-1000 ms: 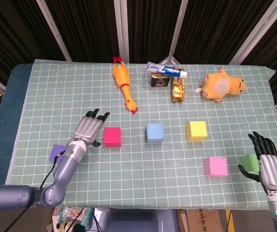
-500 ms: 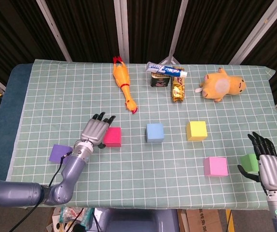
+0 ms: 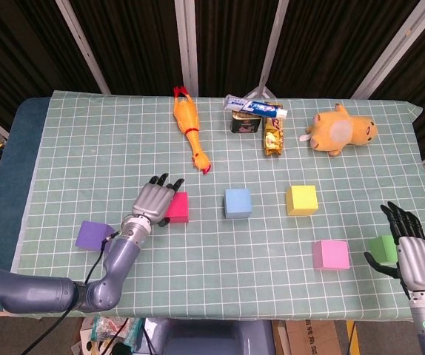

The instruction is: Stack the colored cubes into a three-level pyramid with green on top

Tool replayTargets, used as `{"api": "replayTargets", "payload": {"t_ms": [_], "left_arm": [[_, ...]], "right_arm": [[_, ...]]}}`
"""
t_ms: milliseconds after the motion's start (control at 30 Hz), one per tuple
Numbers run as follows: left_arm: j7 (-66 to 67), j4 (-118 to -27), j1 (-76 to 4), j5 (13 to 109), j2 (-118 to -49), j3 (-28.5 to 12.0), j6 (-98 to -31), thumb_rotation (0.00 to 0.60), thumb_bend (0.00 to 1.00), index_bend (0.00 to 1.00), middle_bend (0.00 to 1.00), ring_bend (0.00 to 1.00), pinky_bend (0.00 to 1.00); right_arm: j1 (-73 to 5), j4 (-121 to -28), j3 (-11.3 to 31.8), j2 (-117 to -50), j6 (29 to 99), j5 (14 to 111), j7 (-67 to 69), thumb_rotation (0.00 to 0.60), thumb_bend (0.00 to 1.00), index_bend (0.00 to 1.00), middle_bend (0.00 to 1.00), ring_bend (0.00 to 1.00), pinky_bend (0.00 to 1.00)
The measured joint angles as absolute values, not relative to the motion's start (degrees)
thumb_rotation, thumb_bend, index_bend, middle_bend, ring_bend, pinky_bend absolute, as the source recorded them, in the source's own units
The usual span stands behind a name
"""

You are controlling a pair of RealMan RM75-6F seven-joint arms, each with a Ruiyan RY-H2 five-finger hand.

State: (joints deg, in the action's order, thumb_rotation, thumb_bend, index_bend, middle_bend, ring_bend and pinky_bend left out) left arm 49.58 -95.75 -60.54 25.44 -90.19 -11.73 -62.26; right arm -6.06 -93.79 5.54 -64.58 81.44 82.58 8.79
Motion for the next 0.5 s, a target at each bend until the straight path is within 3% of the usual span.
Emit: {"api": "replayTargets", "payload": {"t_ms": [500], "left_arm": [[50.5,-96.4,-64.2,23.7,-90.9,-15.1,-63.6,0.6,0.36,0.02,0.31,0.05,0.12]], "right_arm": [[-6.0,-94.4,5.6,-64.4,81.0,82.2,10.3,0.6,0.26,0.0,0.0,0.0,0.0]]}}
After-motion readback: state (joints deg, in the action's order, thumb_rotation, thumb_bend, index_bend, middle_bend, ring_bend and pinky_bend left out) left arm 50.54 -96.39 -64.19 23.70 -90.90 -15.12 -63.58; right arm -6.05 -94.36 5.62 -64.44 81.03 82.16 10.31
